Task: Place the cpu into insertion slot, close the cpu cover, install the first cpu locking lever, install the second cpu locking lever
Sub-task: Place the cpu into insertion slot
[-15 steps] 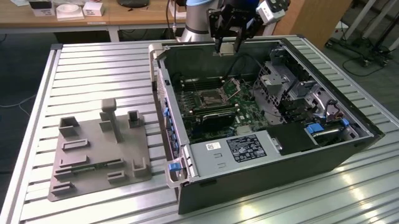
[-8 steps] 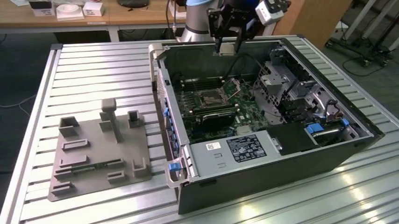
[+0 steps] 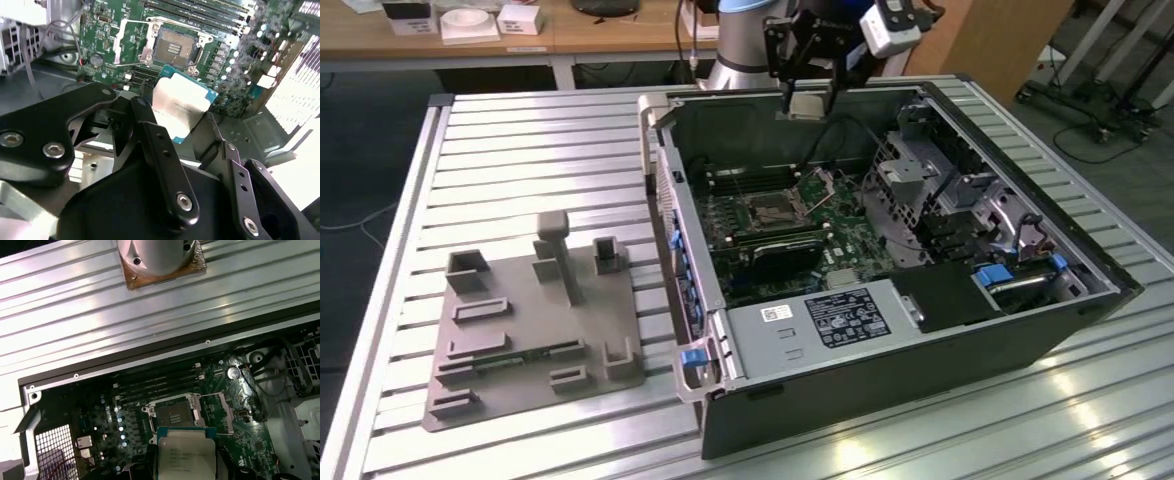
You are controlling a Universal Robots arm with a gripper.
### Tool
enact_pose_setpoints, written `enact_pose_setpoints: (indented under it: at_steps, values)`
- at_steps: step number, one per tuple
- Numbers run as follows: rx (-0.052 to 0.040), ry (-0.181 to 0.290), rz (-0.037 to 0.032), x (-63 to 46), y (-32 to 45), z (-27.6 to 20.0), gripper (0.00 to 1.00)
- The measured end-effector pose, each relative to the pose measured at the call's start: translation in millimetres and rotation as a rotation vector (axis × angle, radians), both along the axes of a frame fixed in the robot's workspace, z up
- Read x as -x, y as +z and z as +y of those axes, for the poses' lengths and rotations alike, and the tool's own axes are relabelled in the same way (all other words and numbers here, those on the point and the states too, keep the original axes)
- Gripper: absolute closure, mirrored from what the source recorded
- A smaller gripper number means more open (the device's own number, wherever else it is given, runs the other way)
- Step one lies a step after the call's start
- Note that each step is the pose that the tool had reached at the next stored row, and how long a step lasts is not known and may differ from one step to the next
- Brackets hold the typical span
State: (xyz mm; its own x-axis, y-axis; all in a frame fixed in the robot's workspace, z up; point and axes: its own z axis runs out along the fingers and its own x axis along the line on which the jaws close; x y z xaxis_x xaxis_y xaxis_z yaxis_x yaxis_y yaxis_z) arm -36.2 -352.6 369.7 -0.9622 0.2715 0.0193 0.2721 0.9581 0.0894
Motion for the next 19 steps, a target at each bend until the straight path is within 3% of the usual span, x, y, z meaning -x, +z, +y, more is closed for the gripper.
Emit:
enact_pose_setpoints:
  at_steps: [7,19]
  values:
    - [0.0002,-0.106,0.0001,0.4,-1.7,0.0,0.46]
    - [0.0001,-0.111,0.0,0.5,-1.8,0.0,0.46]
